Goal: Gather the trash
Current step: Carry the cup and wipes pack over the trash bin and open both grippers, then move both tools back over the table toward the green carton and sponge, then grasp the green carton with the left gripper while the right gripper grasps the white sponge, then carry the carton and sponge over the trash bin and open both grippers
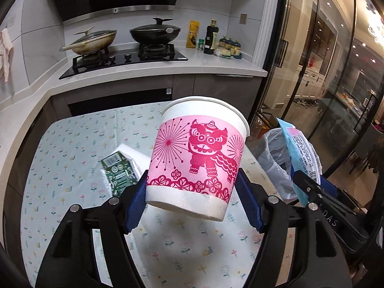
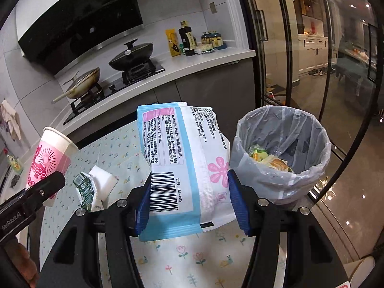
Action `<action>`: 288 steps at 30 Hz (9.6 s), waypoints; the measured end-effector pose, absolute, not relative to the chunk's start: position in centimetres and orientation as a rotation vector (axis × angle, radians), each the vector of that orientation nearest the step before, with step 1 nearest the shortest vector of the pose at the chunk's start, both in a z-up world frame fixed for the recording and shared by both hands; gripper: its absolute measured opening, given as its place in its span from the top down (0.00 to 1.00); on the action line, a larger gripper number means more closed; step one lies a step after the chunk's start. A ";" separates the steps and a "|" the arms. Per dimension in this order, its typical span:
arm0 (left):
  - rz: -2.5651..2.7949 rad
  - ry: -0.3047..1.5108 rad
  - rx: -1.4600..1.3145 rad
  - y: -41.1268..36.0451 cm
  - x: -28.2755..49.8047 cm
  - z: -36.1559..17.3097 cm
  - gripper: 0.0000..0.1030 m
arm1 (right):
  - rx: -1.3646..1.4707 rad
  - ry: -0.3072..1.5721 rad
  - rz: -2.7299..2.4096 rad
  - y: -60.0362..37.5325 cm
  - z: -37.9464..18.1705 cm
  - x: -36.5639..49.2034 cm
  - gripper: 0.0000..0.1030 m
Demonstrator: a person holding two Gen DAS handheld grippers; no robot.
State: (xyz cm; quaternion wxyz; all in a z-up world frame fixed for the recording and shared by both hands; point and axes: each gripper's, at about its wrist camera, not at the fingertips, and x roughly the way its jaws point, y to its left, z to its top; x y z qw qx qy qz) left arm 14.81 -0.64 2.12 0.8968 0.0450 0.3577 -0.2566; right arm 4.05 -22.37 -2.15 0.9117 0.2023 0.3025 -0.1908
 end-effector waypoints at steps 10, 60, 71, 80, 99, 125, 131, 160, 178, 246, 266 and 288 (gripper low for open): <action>-0.668 0.749 0.161 -9.8 11.8 2.0 0.36 | 0.494 0.596 -0.491 -29.4 -2.9 -0.4 0.46; -0.737 0.851 0.197 -26.8 16.1 -2.5 0.18 | 0.599 0.656 -0.588 -43.7 -8.8 2.7 0.37; -0.692 0.840 0.169 -23.6 16.9 -1.9 0.17 | 0.570 0.653 -0.567 -41.5 -7.8 3.4 0.31; -0.648 0.835 0.123 -19.9 17.0 -1.2 0.14 | 0.555 0.646 -0.545 -39.0 -6.5 3.0 0.30; -0.489 0.827 0.025 -8.3 18.2 -0.6 0.13 | 0.467 0.656 -0.448 -29.9 -4.0 4.4 0.30; -0.327 0.874 -0.085 5.1 20.4 -3.6 0.11 | 0.343 0.725 -0.311 -17.4 -3.7 8.6 0.30; -0.278 0.919 -0.095 7.4 21.7 -5.8 0.11 | 0.331 0.750 -0.290 -15.8 -4.5 9.9 0.30; -0.343 1.097 -0.176 9.0 26.9 -12.6 0.35 | 0.319 0.873 -0.209 -12.0 -9.8 18.5 0.30; -0.180 0.996 -0.234 17.8 28.7 -9.4 0.55 | 0.261 0.900 -0.091 -5.4 -10.7 23.7 0.30; -0.486 0.917 -0.018 0.7 18.9 -3.2 0.26 | 0.311 0.812 -0.185 -19.1 -5.4 9.8 0.71; -0.733 0.913 0.178 -18.3 10.9 -3.5 0.26 | 0.493 0.742 -0.415 -35.1 -6.4 -0.8 0.70; -0.830 0.965 0.270 -31.9 15.1 -6.7 0.26 | 0.578 0.753 -0.556 -44.3 -9.8 -0.5 0.70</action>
